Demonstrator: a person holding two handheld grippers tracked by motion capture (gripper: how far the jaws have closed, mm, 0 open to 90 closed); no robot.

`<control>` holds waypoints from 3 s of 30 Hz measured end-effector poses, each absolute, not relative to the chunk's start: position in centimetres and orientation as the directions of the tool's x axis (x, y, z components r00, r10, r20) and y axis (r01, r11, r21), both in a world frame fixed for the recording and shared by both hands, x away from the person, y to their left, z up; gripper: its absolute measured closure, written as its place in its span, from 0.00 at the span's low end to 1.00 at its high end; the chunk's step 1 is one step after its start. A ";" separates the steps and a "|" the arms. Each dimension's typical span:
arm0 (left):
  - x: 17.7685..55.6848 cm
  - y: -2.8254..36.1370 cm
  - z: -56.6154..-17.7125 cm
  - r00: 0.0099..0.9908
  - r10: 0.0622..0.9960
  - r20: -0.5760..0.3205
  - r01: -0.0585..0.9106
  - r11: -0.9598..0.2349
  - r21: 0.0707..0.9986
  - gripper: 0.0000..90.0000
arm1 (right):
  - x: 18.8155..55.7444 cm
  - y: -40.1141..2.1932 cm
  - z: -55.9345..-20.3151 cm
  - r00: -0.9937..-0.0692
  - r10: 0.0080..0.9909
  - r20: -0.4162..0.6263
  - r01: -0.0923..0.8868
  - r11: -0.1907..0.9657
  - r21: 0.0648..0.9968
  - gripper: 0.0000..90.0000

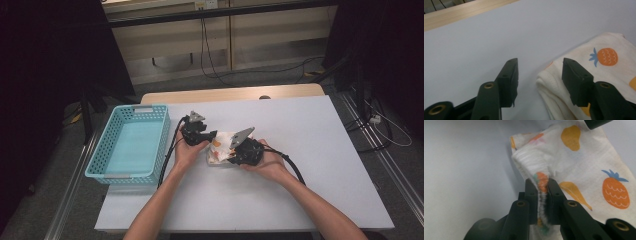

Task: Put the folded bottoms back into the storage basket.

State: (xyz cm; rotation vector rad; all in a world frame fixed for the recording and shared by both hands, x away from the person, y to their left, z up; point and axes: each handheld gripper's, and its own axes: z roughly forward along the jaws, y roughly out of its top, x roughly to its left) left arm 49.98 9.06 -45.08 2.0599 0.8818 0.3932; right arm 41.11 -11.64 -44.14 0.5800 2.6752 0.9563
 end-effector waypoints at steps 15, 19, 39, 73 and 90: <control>51.1 8.7 -46.7 0.689 0.713 -0.130 0.530 -0.374 0.761 0.62 | 41.1 -11.5 -44.3 -0.894 0.440 -0.083 0.288 0.707 0.646 0.91; 50.8 8.4 -46.7 0.691 0.716 -0.103 0.518 -0.390 0.761 0.61 | 41.1 -11.6 -44.5 -0.895 0.440 -0.075 0.291 0.703 0.649 0.91; 49.9 7.8 -46.2 0.698 0.709 -0.099 0.519 -0.405 0.753 0.89 | 40.8 -11.7 -44.4 -0.886 0.457 -0.078 0.291 0.680 0.673 0.91; 48.3 10.1 -41.8 0.701 0.703 -0.122 0.445 -0.297 0.845 0.90 | 39.9 -10.7 -42.2 -0.899 0.434 -0.061 0.250 0.621 0.743 0.91; 47.5 12.0 -39.2 0.696 0.707 -0.127 0.410 -0.246 0.878 0.90 | 39.9 -8.8 -41.0 -0.907 0.417 -0.064 0.218 0.593 0.775 0.91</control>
